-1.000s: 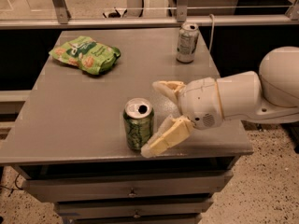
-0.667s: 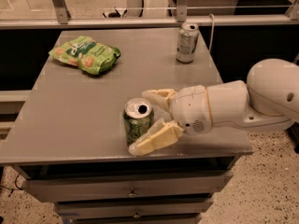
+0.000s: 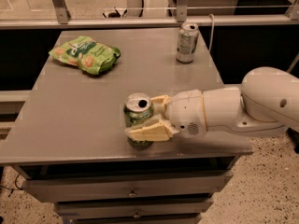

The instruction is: Move green can near green rice chip bag

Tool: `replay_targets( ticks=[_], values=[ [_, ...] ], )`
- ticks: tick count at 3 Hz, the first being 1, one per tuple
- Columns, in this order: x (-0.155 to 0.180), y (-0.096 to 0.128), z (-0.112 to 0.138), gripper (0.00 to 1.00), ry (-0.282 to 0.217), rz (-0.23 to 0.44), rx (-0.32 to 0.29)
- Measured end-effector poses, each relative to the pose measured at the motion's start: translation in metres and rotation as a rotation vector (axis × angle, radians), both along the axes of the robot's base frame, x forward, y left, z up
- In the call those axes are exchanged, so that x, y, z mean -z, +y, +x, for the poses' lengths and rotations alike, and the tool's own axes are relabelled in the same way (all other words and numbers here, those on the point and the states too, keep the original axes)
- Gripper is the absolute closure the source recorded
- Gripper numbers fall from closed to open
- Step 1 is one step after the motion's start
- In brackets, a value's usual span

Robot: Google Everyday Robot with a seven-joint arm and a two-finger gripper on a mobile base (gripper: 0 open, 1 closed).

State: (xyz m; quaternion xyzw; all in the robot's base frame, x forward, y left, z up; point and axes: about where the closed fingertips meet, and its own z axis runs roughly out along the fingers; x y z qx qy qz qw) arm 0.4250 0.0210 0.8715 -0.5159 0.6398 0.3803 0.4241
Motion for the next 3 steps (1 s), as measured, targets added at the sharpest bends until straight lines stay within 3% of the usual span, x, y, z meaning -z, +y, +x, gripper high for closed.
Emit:
replay_targets(
  ticks=[1, 2, 3],
  values=[
    [-0.011, -0.014, 0.02, 0.86, -0.028, -0.01, 0.043],
    [-0.055, -0.042, 0.055, 1.0, -0.127, -0.035, 0.095],
    [-0.055, -0.042, 0.055, 1.0, -0.127, -0.035, 0.095]
  ],
)
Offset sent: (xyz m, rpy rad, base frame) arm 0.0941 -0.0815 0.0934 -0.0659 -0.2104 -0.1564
